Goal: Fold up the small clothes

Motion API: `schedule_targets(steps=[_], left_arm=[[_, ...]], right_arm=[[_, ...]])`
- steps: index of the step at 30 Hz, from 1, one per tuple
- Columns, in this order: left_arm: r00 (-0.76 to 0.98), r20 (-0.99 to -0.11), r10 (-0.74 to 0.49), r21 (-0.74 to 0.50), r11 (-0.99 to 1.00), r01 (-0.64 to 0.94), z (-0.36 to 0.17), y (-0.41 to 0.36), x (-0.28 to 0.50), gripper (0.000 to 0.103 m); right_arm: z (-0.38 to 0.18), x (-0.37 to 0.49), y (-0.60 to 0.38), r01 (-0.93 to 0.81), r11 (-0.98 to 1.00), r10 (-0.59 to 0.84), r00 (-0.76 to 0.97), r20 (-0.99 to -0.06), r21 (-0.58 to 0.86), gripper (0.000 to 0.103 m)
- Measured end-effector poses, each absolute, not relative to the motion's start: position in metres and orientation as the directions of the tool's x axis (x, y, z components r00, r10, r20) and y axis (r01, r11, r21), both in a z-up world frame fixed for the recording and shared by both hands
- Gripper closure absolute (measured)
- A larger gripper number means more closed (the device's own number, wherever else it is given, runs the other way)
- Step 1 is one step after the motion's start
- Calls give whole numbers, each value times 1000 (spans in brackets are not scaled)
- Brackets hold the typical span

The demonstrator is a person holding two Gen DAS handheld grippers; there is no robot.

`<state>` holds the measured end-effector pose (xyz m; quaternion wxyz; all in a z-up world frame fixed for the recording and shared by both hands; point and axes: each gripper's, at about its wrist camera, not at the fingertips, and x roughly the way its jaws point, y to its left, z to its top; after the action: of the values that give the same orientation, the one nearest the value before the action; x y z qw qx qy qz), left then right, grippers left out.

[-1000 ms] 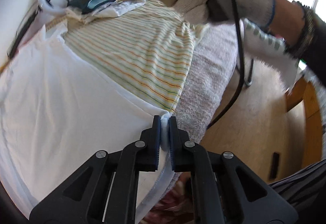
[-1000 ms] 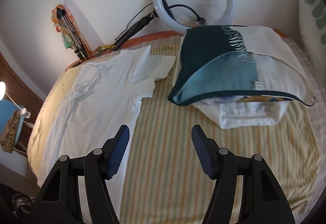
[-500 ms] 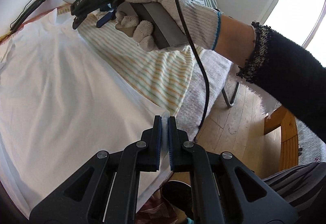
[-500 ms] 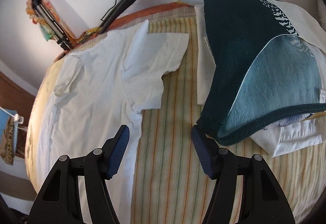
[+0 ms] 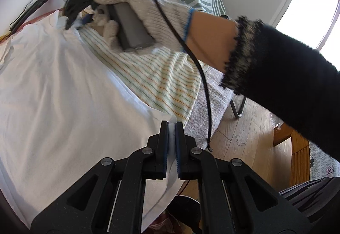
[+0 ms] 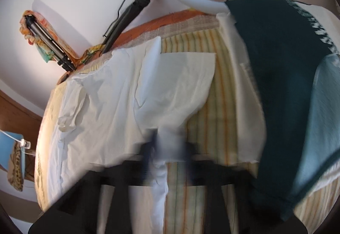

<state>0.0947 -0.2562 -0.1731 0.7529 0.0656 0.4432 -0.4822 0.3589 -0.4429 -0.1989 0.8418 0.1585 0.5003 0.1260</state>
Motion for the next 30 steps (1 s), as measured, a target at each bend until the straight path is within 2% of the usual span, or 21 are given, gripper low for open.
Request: schedule_targets(steps=[9, 17, 25, 30], left_arm=[[188, -683, -706, -362, 551, 752, -162, -225, 98, 99], [256, -647, -719, -395, 603, 693, -151, -179, 109, 99], [282, -670, -687, -367, 636, 679, -146, -132, 108, 99], [283, -685, -671, -399, 671, 625, -162, -99, 94, 99]], right_arm=[[-152, 362, -404, -114, 963, 266, 545, -795, 244, 98], [-124, 363, -327, -229, 970, 196, 559, -806, 77, 98], [-135, 373, -253, -302, 953, 190, 519, -833, 30, 98], [-150, 372, -213, -342, 939, 190, 492, -849, 12, 98]])
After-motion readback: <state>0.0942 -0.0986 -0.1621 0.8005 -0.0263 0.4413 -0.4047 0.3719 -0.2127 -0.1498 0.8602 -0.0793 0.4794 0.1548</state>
